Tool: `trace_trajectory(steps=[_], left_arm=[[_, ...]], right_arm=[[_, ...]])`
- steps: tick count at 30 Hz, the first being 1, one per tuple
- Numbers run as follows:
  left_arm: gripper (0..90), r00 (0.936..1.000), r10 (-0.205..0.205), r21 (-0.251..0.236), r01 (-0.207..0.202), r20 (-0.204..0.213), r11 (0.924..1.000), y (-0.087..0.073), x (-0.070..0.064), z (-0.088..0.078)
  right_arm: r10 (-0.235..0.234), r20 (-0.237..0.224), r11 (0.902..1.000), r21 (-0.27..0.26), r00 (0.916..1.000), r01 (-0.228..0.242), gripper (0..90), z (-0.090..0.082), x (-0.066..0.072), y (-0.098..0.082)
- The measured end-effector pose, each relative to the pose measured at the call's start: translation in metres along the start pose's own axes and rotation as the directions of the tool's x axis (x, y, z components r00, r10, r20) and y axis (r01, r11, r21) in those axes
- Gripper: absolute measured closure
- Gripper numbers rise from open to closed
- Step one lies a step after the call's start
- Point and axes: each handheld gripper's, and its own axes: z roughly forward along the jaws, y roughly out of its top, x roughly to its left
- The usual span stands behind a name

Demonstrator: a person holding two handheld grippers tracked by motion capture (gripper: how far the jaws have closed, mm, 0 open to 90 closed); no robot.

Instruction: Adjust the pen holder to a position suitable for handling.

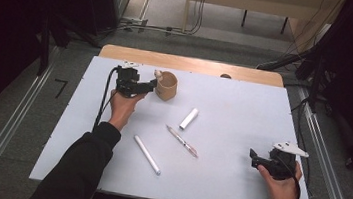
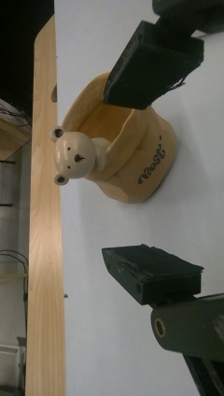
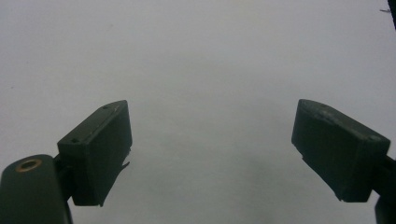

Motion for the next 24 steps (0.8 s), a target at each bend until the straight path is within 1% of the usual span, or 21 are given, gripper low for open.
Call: trace_trajectory(steps=[3,6,8,10,13,14,16,17,22,24], left_arm=[[23.9,1.0,-0.002,0.007,0.002,0.006,1.0,0.003,-0.002,0.006],[25.0,1.0,0.007,0.02,-0.007,0.006,0.9998,0.006,-0.004,0.012],[25.8,0.9999,0.008,0.017,-0.008,0.015,0.9998,0.008,-0.005,0.016],[26.1,0.9997,0.018,0.012,-0.018,0.015,0.9998,0.01,-0.006,0.019],[28.0,0.9996,0.024,0.018,-0.025,0.011,0.9995,0.013,-0.008,0.025],[28.0,0.9997,0.022,0.017,-0.022,0.01,0.9996,0.013,-0.007,0.027],[31.1,0.9999,0.006,0.012,-0.006,0.016,0.9999,0.013,-0.006,0.031],[32.3,0.9998,0.002,0.017,-0.002,0.021,0.9999,0.013,-0.005,0.034],[35.9,0.9997,-0.005,0.028,0.004,0.025,0.9996,0.013,-0.003,0.044],[38.9,0.9996,-0.003,0.026,0.002,0.028,0.9997,0.013,-0.004,0.047]], right_arm=[[0.005,0.0,1.0,-0.002,1.0,-0.005,11.0,0.0,-0.001,0.0],[0.004,0.0,1.0,-0.002,1.0,-0.004,11.0,0.0,-0.001,0.0],[0.004,-0.002,1.0,-0.003,1.0,-0.004,11.0,0.0,-0.001,0.0],[0.007,-0.004,1.0,-0.004,1.0,-0.007,11.0,0.0,-0.001,0.0],[0.007,-0.003,1.0,-0.003,1.0,-0.007,11.0,0.0,-0.002,-0.001],[0.007,-0.003,1.0,-0.003,1.0,-0.007,11.0,0.0,-0.002,-0.001],[0.008,-0.003,1.0,-0.002,1.0,-0.008,11.0,0.0,-0.002,-0.001],[0.007,-0.003,1.0,-0.003,1.0,-0.007,11.0,0.0,-0.003,-0.001],[0.008,-0.001,1.0,-0.001,1.0,-0.008,11.0,0.0,-0.003,-0.001],[0.009,0.0,1.0,-0.001,1.0,-0.009,11.0,0.0,-0.003,-0.001]])
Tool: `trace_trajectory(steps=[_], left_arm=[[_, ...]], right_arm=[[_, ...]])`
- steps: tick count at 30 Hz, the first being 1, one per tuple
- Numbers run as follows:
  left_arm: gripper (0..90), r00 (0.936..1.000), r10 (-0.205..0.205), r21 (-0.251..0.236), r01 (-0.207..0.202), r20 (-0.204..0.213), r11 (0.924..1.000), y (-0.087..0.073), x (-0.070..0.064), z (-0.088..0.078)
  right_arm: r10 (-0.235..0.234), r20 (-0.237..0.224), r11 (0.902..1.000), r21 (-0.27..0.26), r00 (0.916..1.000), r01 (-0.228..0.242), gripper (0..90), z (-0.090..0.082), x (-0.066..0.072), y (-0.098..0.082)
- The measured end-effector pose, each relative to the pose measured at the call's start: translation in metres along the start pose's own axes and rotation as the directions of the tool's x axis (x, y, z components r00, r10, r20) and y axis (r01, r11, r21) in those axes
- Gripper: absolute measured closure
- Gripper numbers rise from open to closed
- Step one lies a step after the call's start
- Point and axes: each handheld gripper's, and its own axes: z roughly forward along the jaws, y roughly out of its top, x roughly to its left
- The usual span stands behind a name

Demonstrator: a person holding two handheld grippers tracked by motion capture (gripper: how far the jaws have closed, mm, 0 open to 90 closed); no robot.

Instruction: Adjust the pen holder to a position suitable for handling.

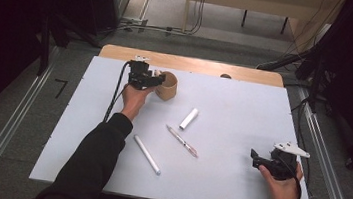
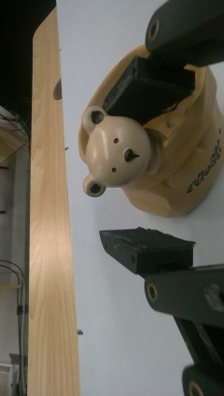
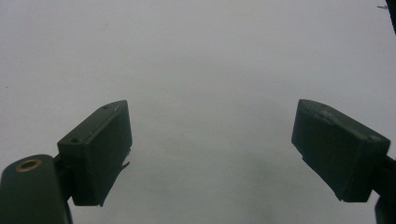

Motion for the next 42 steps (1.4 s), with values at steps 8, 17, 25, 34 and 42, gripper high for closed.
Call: trace_trajectory(steps=[8,17,25,34,42], left_arm=[[56.0,0.9992,0.031,-0.002,-0.031,0.024,0.9995,-0.0015,-0.0028,0.0051],[62.5,0.9992,0.037,-0.002,-0.037,0.017,0.9993,-0.0015,-0.0058,0.0041],[62.9,0.9993,0.026,0.005,-0.026,0.027,0.9996,-0.0011,-0.0041,0.0031],[63.1,0.999,0.03,0.015,-0.03,0.035,0.9994,-0.0006,-0.0033,0.0009],[63.3,0.9986,0.035,0.029,-0.036,0.041,0.9989,-0.0003,-0.003,-0.0012]], right_arm=[[-0.001,0.001,1.0,0.003,1.0,0.001,11.2,0.0005,-0.0004,-0.0003],[-0.001,0.001,1.0,0.005,1.0,0.001,11.3,0.0006,-0.0002,-0.0004],[0.0,0.001,1.0,0.006,1.0,0.0,11.5,0.0007,-0.0005,-0.0005],[0.003,0.001,1.0,0.009,1.0,-0.003,11.6,0.0008,-0.0009,-0.0005],[0.008,0.001,0.9999,0.007,1.0,-0.008,11.7,0.0006,-0.0018,-0.0007]])
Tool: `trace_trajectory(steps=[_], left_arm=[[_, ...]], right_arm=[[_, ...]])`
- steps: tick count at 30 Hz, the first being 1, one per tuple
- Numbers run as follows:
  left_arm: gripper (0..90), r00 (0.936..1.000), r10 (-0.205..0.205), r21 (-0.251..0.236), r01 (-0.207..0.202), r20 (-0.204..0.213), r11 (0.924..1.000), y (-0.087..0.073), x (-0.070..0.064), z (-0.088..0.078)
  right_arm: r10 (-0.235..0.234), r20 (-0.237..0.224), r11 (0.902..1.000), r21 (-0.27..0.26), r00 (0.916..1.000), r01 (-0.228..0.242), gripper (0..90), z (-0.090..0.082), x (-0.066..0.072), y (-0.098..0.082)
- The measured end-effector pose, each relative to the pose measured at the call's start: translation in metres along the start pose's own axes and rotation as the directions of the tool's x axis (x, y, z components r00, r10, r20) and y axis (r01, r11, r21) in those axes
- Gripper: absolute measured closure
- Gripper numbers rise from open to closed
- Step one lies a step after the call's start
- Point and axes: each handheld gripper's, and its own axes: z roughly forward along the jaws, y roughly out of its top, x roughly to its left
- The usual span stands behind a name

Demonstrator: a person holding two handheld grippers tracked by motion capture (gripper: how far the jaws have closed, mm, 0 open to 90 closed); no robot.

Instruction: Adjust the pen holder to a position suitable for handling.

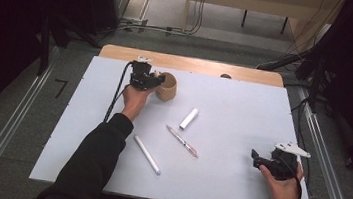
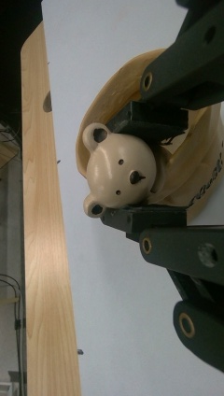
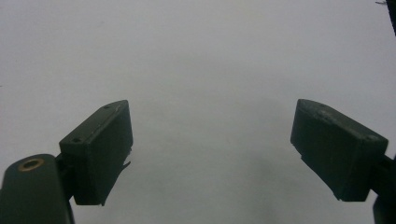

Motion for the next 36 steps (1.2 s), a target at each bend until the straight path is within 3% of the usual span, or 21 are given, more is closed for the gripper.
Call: trace_trajectory(steps=[19,36], left_arm=[[63.4,0.9967,0.039,0.054,-0.043,0.071,0.9976,-0.015,-0.01,-0.021],[63.4,0.9908,0.02,0.08,-0.031,0.134,0.9963,-0.041,-0.021,-0.052]], right_arm=[[-0.007,0.001,1.0,0.003,1.0,0.007,11.8,0.001,0.002,0.001],[-0.014,0.001,0.9997,0.019,0.9999,0.014,11.9,0.003,0.006,0.001]])
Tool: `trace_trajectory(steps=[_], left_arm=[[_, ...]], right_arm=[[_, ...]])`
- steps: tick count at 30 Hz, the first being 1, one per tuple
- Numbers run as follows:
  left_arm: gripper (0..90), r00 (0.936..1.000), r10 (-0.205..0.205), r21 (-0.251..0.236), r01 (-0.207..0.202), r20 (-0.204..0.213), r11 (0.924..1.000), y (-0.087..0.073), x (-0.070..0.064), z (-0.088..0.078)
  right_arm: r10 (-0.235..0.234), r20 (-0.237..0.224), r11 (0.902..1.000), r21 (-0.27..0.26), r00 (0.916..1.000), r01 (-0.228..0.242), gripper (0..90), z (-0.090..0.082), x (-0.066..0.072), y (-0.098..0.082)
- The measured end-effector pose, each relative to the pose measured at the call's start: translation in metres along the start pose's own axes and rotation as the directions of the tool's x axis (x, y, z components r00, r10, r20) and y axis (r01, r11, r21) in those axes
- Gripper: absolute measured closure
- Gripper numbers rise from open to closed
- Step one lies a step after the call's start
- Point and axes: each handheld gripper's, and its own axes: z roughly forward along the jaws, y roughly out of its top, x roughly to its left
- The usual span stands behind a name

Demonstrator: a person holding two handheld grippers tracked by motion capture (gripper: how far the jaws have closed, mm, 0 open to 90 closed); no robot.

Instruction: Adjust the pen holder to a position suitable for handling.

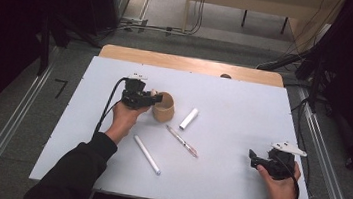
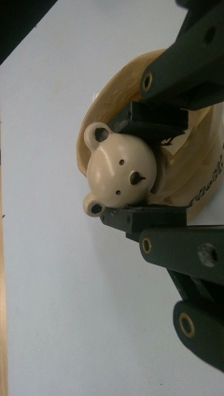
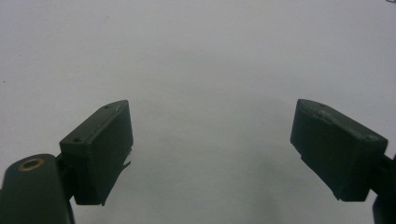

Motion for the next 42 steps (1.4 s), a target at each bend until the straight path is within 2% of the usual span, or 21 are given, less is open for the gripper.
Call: trace_trajectory(steps=[14,20,22,23,24,25,26,27,28,29,30,32,36,42], left_arm=[[63.3,0.9994,0.028,-0.008,-0.029,-0.022,0.9996,-0.008,-0.009,-0.005],[61.3,0.9998,0.015,-0.025,-0.015,-0.011,0.9996,-0.009,-0.009,-0.006],[54.1,1.0,0.007,-0.04,-0.008,-0.002,0.9992,-0.009,-0.009,-0.008],[54.1,0.9999,0.014,-0.044,-0.014,-0.009,0.9989,-0.009,-0.01,-0.009],[47.5,0.9999,0.01,-0.055,-0.01,-0.011,0.9985,-0.009,-0.011,-0.011],[47.5,0.9998,0.009,-0.06,-0.01,-0.015,0.9981,-0.008,-0.011,-0.013],[40.0,0.9996,0.016,-0.065,-0.018,-0.025,0.9978,-0.007,-0.012,-0.015],[40.0,0.9991,0.02,-0.072,-0.022,-0.037,0.9972,-0.007,-0.013,-0.017],[36.8,0.9987,0.023,-0.077,-0.026,-0.046,0.9967,-0.007,-0.013,-0.019],[29.7,0.998,0.023,-0.081,-0.028,-0.058,0.9963,-0.008,-0.014,-0.021],[29.7,0.9972,0.029,-0.084,-0.035,-0.069,0.9958,-0.009,-0.014,-0.023],[23.2,0.9958,0.029,-0.087,-0.036,-0.087,0.9955,-0.012,-0.014,-0.026],[18.0,0.9941,0.024,-0.107,-0.035,-0.106,0.9936,-0.02,-0.013,-0.034],[16.1,0.9944,0.029,-0.112,-0.04,-0.101,0.9929,-0.034,-0.011,-0.045]], right_arm=[[-0.005,-0.006,1.0,0.001,1.0,0.005,11.9,0.001,0.002,0.0],[-0.014,-0.01,0.9999,-0.008,0.9999,0.014,11.9,0.0,0.003,0.0],[-0.011,-0.012,0.9999,-0.008,0.9999,0.011,11.9,0.0,0.003,0.0],[-0.011,-0.012,0.9999,-0.008,0.9999,0.011,11.9,0.0,0.003,0.0],[-0.011,-0.015,0.9999,-0.009,0.9998,0.011,11.9,0.0,0.003,0.0],[-0.011,-0.015,0.9999,-0.009,0.9998,0.011,11.9,0.0,0.003,0.0],[-0.012,-0.019,0.9999,-0.011,0.9997,0.012,11.9,0.0,0.003,0.0],[-0.012,-0.019,0.9999,-0.011,0.9997,0.012,11.9,0.0,0.003,0.0],[-0.014,-0.021,0.9998,-0.013,0.9997,0.014,11.9,0.0,0.004,0.0],[-0.012,-0.031,0.9998,-0.017,0.9994,0.012,11.9,0.0,0.005,0.0],[-0.012,-0.031,0.9998,-0.017,0.9994,0.012,11.9,0.0,0.005,0.0],[-0.005,-0.051,0.9997,-0.025,0.9987,0.003,11.9,0.0,0.004,0.0],[-0.001,-0.064,0.9997,-0.025,0.998,-0.001,11.9,0.001,0.005,0.0],[-0.005,-0.062,0.9996,-0.029,0.9981,0.004,11.9,0.001,0.007,0.001]])
